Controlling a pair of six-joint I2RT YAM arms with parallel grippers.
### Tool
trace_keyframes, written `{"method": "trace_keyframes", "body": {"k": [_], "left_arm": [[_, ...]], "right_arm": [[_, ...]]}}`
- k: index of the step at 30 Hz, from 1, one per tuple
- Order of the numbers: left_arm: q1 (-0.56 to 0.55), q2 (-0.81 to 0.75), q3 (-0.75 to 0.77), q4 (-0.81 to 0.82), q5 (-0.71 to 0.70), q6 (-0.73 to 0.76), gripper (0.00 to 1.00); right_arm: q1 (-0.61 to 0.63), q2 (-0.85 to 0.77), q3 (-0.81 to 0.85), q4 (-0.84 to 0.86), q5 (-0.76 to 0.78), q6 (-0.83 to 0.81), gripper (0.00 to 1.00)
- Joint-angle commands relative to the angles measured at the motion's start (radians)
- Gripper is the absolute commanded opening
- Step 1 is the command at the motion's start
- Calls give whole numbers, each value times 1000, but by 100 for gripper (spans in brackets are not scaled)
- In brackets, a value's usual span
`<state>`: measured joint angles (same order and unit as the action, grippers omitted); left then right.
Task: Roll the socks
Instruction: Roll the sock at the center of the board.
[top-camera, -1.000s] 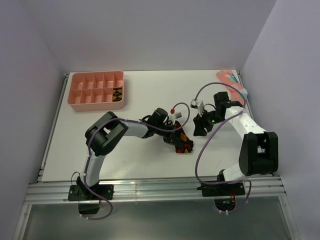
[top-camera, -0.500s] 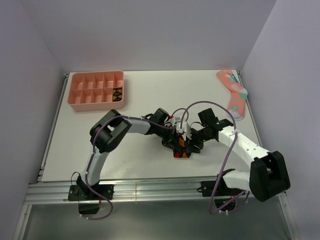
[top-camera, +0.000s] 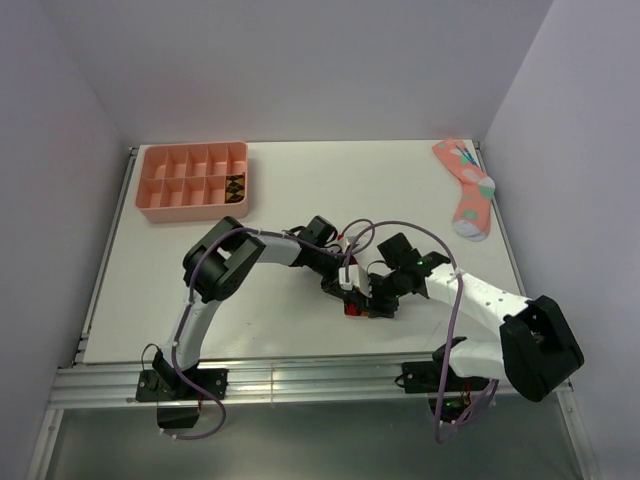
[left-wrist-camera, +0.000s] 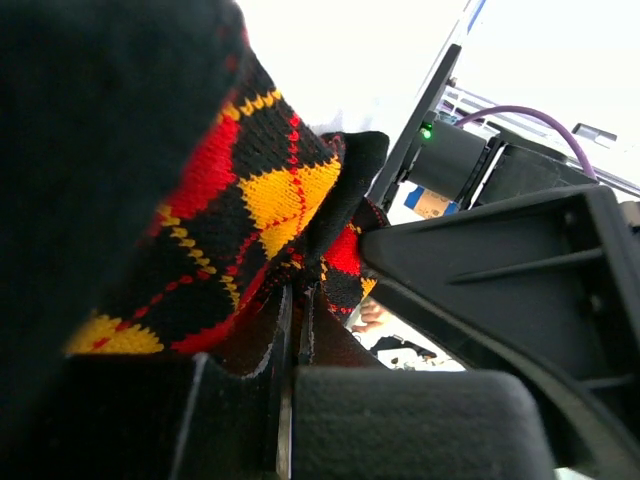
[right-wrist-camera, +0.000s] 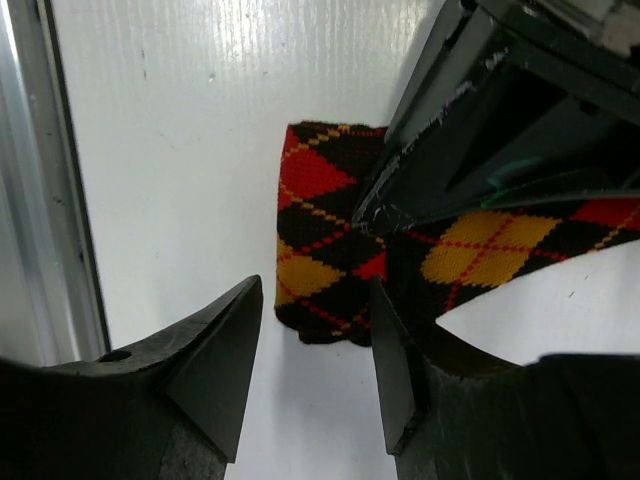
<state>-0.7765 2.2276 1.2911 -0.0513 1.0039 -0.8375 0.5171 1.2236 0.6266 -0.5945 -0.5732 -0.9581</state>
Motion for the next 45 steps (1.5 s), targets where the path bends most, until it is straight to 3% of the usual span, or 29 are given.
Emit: {"method": "trace_keyframes", "body": {"k": [1, 9, 16, 23, 28, 45], "left_arm": [[6, 58, -9, -82, -97, 38, 0], [16, 63, -13, -56, -77, 32, 0], [19, 53, -56, 33, -93, 11, 0], [17, -89, -223, 351, -273, -95, 24], [16, -134, -357, 742, -368, -212, 28], [17, -252, -641, 1369, -628, -293, 33]], "right_arm": [[41, 8, -27, 87, 55, 25, 54], [61, 80, -31, 130, 87, 47, 45], [61, 155, 1, 102, 72, 61, 31], [55, 272, 94, -22, 26, 78, 24], [49, 344, 133, -57, 16, 105, 23], [-37, 490, 260, -247, -42, 36, 23]]}}
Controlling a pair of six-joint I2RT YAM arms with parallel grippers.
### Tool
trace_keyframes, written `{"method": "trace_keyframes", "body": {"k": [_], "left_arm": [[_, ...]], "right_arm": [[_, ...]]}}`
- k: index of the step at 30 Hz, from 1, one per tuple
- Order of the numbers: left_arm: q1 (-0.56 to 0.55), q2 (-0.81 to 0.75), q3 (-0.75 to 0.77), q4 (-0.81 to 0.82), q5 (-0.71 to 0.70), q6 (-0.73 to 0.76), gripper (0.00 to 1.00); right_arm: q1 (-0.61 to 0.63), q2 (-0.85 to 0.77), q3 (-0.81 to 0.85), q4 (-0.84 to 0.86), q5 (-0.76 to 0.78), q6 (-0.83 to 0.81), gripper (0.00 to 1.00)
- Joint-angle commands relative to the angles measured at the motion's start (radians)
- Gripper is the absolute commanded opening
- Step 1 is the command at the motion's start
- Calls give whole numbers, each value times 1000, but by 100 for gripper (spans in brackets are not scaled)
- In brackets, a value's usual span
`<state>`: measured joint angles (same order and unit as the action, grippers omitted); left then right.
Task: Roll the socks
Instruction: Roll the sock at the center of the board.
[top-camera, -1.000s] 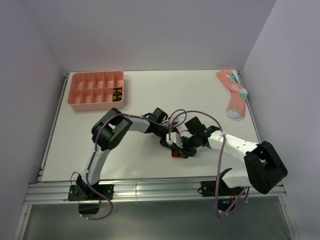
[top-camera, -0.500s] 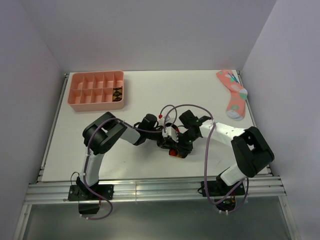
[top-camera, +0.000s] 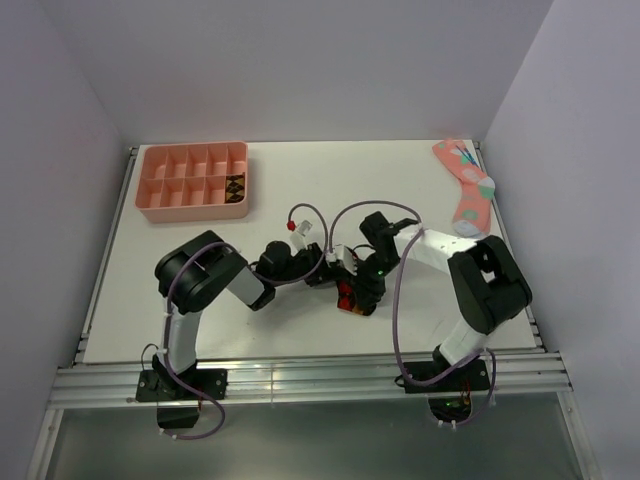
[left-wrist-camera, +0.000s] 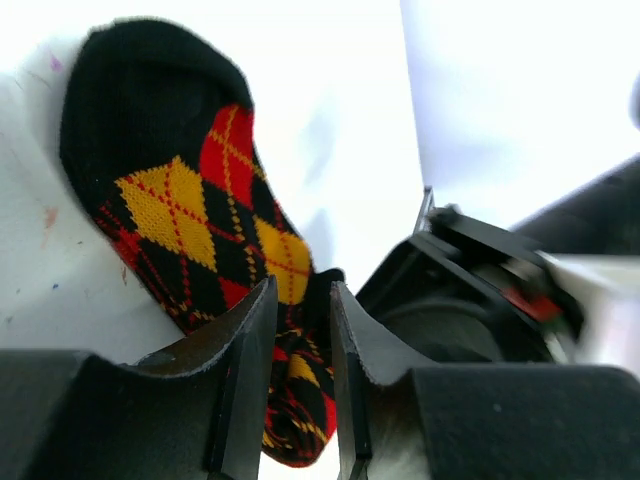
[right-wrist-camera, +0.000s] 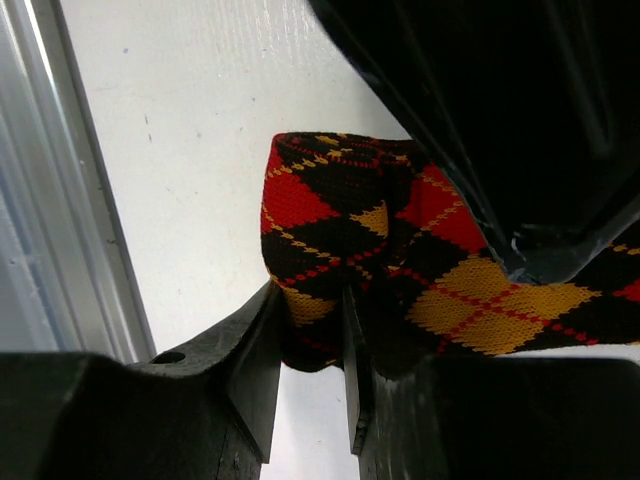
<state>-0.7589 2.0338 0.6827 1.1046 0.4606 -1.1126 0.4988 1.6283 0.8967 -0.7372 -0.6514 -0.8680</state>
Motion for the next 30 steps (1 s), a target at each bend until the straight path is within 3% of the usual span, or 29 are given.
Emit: {"method": "trace_keyframes", "body": {"k": [1, 9, 13, 19, 24, 30], "left_arm": [[0, -72, -60, 233, -97, -15, 34], [-6, -161, -224, 334, -226, 14, 32], [-31, -265, -287, 285, -269, 138, 32], [-134, -374, -189, -58, -278, 452, 34], [-174, -353, -69, -320, -212, 623, 37], [-209, -281, 32, -445, -211, 772, 41]], "right_arm": [[-29, 99, 5, -147, 13, -66, 23], [-121, 240, 160, -310, -21, -134, 23], [-140, 298, 220, -333, 7, -66, 23], [-143, 350, 300, -402, 24, -17, 23], [-143, 403, 366, -464, 33, -14, 23], [-141, 456, 424, -539, 30, -23, 24]]}}
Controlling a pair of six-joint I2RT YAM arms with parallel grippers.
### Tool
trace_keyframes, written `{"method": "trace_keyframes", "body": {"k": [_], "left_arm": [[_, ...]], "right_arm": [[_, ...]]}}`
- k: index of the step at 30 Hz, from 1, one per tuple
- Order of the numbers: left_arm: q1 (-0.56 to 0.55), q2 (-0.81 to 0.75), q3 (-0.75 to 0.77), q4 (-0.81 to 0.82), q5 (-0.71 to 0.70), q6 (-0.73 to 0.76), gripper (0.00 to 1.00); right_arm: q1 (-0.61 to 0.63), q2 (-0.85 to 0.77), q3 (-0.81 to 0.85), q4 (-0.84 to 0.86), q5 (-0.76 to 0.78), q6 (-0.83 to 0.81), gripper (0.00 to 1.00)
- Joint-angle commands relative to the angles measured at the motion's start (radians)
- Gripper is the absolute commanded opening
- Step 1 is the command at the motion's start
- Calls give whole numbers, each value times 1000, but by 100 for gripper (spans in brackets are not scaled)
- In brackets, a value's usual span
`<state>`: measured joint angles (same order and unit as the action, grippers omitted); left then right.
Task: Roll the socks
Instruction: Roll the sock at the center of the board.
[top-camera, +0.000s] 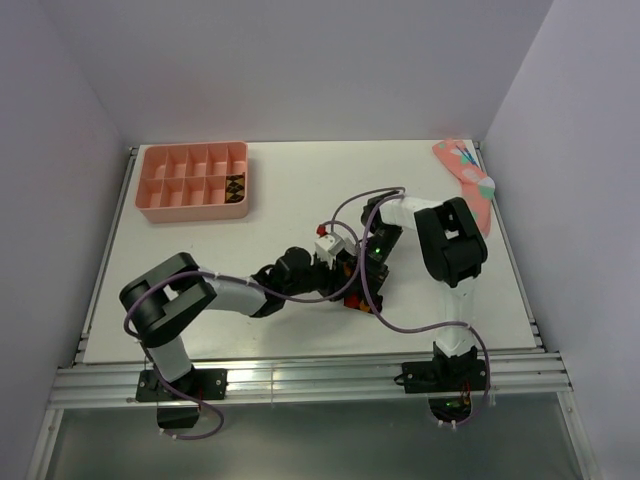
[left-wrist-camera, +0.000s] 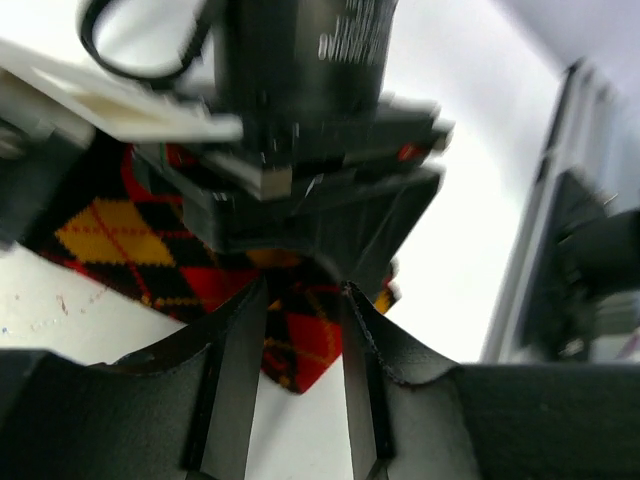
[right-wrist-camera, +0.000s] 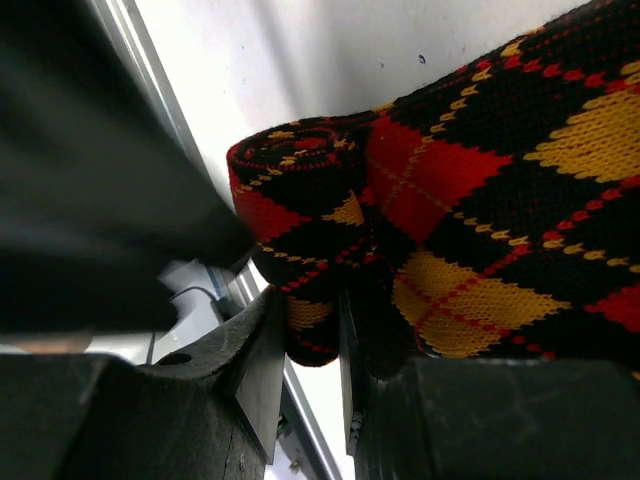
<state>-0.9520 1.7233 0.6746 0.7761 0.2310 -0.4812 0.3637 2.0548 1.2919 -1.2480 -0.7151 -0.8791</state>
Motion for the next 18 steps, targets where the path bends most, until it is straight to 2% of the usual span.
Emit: {"method": "trace_keyframes", "body": {"k": [1, 7, 18], "left_arm": [[-21, 45, 54, -133, 16, 157, 41], [-34, 113, 115, -184, 25, 214, 42], [-50, 105, 128, -169, 111, 245, 47]], "right_arm": [[-5, 36, 30, -28, 98, -3, 24], [-6, 54, 47, -37, 112, 2, 24], [-6, 80, 79, -53, 109, 15, 24]]}}
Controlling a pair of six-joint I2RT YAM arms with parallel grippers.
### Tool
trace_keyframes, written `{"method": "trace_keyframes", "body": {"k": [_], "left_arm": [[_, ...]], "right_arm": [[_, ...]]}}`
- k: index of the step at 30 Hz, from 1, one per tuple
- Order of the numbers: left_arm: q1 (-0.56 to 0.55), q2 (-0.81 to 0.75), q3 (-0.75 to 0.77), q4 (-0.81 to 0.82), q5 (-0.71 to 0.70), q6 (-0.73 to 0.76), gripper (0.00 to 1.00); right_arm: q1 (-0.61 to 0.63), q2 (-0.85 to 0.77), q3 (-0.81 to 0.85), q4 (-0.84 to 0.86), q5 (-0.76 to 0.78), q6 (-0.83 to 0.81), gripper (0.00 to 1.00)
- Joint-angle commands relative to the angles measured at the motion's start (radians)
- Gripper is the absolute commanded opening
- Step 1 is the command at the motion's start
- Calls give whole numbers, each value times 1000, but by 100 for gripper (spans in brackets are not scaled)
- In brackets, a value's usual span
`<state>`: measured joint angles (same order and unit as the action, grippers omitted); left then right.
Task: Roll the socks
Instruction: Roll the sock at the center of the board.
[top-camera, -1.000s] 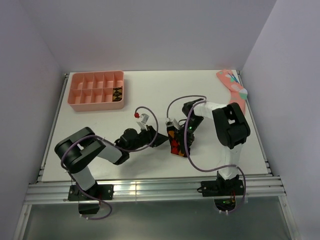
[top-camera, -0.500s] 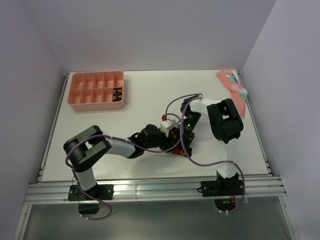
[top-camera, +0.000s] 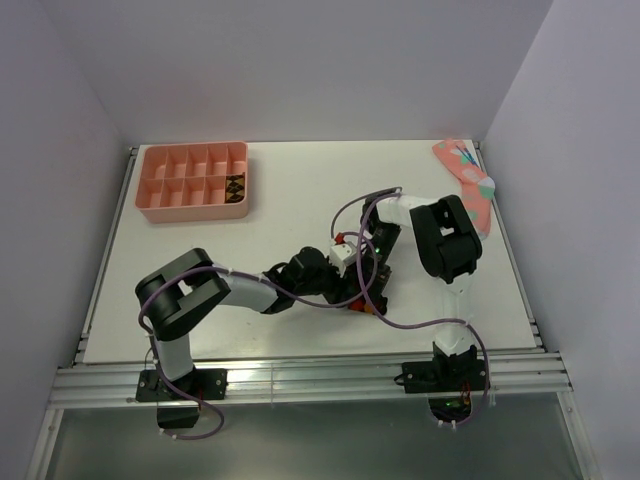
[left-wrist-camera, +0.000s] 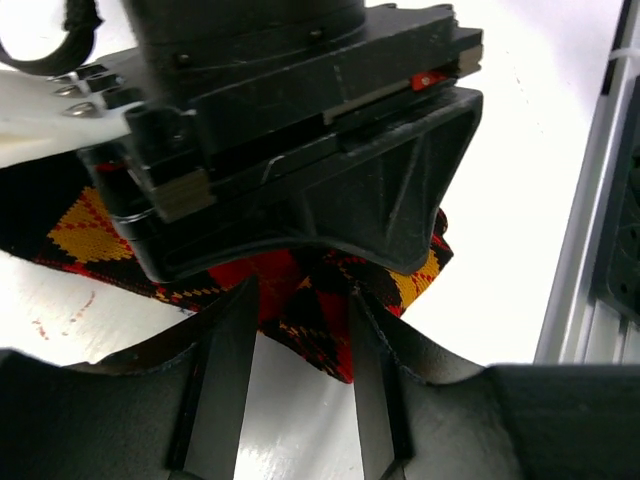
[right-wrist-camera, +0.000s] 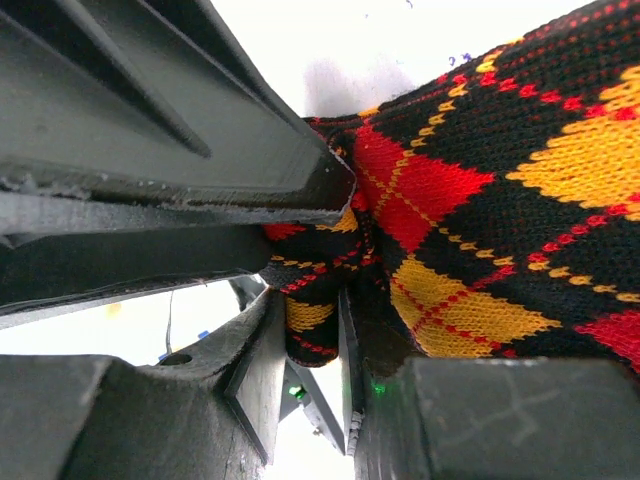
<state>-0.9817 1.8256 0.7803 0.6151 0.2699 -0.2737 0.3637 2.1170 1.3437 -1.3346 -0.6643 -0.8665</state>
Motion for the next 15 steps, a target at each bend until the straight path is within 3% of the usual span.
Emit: {"method": "trace_keyframes", "body": {"k": [1, 15], "left_arm": [[-20, 1, 20, 0, 83, 37, 47], [-28, 23, 43, 11, 163, 48, 49]], "right_arm": [[-6, 20, 31, 32, 60, 6, 24], [-6, 29, 37, 43, 66, 26, 24]]}}
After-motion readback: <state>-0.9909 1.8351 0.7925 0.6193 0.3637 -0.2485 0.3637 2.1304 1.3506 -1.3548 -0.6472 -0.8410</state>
